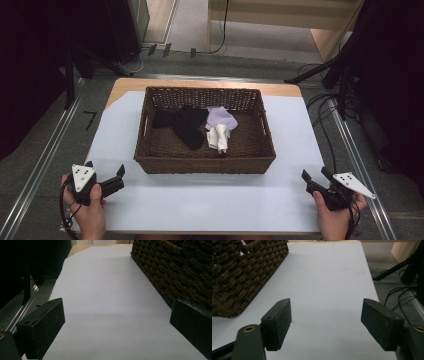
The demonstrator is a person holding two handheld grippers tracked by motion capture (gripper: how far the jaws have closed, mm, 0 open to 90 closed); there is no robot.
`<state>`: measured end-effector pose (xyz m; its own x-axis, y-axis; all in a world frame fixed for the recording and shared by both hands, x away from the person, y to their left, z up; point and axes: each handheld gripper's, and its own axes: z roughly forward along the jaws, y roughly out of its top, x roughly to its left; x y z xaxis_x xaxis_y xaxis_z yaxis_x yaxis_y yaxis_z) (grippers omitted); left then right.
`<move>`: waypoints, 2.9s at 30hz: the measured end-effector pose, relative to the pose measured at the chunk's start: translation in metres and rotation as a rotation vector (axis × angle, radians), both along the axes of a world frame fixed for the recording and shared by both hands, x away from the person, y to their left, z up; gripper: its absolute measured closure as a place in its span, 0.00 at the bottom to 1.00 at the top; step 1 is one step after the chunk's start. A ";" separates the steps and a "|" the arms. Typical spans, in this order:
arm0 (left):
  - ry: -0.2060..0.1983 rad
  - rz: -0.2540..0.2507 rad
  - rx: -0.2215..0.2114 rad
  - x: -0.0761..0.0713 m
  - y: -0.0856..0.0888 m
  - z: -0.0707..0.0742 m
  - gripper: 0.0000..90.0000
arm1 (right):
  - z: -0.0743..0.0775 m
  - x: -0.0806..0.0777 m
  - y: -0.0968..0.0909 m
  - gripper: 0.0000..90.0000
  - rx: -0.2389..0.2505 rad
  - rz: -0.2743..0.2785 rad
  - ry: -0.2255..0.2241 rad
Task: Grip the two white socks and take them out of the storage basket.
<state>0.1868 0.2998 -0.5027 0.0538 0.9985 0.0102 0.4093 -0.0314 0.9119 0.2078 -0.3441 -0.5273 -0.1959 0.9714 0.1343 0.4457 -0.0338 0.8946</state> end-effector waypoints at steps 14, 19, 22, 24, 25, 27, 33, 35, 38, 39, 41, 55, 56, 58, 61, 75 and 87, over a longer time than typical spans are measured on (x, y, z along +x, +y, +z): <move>-0.040 -0.012 -0.001 -0.005 0.001 0.000 0.07 | 0.009 0.012 0.003 0.37 -0.078 0.057 0.153; -0.037 -0.038 -0.016 -0.004 0.002 0.000 0.05 | 0.029 0.023 0.003 0.33 -0.172 0.130 0.246; -0.030 -0.042 -0.019 -0.004 0.002 0.000 0.00 | 0.043 0.029 0.008 0.29 -0.233 0.211 0.301; -0.030 -0.043 -0.021 -0.003 0.002 0.000 0.00 | 0.054 0.035 0.014 0.26 -0.282 0.274 0.352; -0.032 -0.044 -0.027 -0.003 0.003 0.000 0.00 | 0.057 0.037 0.016 0.26 -0.298 0.284 0.367; -0.035 -0.049 -0.033 -0.004 0.003 0.000 0.00 | 0.067 0.045 0.020 0.24 -0.350 0.340 0.410; -0.037 -0.053 -0.046 -0.004 0.004 0.000 0.00 | 0.084 0.067 0.036 0.23 -0.450 0.461 0.537; -0.033 -0.054 -0.045 -0.004 0.004 0.000 0.00 | 0.088 0.074 0.042 0.23 -0.493 0.492 0.570; -0.031 -0.057 -0.050 -0.003 0.004 0.000 0.00 | 0.095 0.082 0.050 0.22 -0.548 0.523 0.602; -0.030 -0.060 -0.050 -0.003 0.004 0.000 0.00 | 0.096 0.085 0.052 0.22 -0.553 0.530 0.606; -0.033 -0.060 -0.047 -0.004 0.004 0.000 0.00 | 0.098 0.092 0.055 0.22 -0.570 0.551 0.627; -0.038 -0.065 -0.033 -0.004 0.002 0.000 0.00 | 0.117 0.117 0.071 0.25 -0.669 0.657 0.647; -0.039 -0.065 -0.033 -0.004 0.002 0.000 0.00 | 0.119 0.118 0.072 0.25 -0.674 0.660 0.647; -0.033 -0.069 -0.031 -0.004 0.003 0.000 0.00 | 0.123 0.119 0.074 0.26 -0.677 0.660 0.641; -0.031 -0.072 -0.030 -0.004 0.003 0.000 0.00 | 0.128 0.121 0.079 0.26 -0.692 0.668 0.635; -0.030 -0.079 -0.036 -0.004 0.003 0.000 0.00 | 0.153 0.133 0.097 0.24 -0.704 0.692 0.625; -0.031 -0.083 -0.041 -0.003 0.002 0.000 0.00 | 0.175 0.144 0.125 0.26 -0.700 0.720 0.586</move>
